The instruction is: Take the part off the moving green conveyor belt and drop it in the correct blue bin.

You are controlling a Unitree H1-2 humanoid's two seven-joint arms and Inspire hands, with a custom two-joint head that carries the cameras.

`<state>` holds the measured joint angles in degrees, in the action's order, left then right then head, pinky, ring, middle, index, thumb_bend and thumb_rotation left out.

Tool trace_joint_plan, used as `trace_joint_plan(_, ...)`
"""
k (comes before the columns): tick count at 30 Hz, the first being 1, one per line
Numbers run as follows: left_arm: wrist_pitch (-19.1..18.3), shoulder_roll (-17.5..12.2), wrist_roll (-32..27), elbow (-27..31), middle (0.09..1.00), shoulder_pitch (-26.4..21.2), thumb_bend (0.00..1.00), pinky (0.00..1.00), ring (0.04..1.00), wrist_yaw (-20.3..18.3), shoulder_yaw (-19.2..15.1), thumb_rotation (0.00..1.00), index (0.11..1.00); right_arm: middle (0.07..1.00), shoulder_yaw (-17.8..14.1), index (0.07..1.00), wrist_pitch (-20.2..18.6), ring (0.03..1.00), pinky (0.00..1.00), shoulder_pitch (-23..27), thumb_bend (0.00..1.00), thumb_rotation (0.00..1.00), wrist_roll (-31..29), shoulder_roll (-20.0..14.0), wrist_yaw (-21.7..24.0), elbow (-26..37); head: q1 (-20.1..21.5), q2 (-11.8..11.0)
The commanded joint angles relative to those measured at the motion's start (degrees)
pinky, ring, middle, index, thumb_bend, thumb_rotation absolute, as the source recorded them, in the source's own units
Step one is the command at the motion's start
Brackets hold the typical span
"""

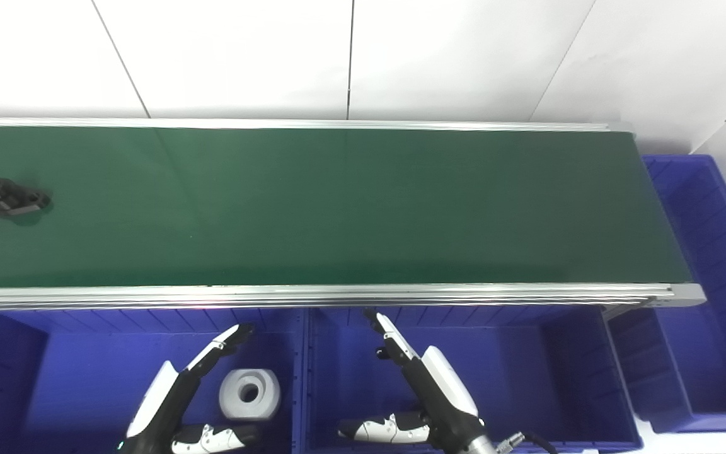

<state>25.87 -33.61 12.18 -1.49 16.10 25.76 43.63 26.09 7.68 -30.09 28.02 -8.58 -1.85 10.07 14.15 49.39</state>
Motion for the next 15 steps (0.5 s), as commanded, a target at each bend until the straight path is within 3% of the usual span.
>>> trace_joint_plan(1, 1.06, -1.85, 0.72, 0.63, 0.903, -0.9, 0.86, 0.85, 0.884, 2.81, 0.81, 0.66, 0.904, 1.0, 0.07, 1.0, 2.41, 0.975, 0.84, -0.72, 0.88, 0.43, -0.25, 0.02, 0.03, 1.75, -0.18, -0.17)
trace_joint_plan(6, 1.06, -2.84, 1.27, 0.52, 0.905, -1.32, 0.87, 0.85, 0.884, 5.14, 2.84, 0.66, 0.91, 1.0, 0.23, 1.0, 1.94, 0.977, 0.84, -1.55, 0.89, 0.42, -0.22, -0.03, 0.47, 2.66, -0.36, -0.46)
trace_joint_plan(15, 1.06, -2.91, 0.61, 0.99, 0.911, -0.25, 0.85, 0.86, 0.895, 6.25, 3.58, 0.68, 0.914, 1.0, -0.07, 1.0, 0.34, 0.966, 0.83, -2.46, 0.88, 0.4, 0.59, -0.05, 2.16, 4.03, -1.27, -0.73)
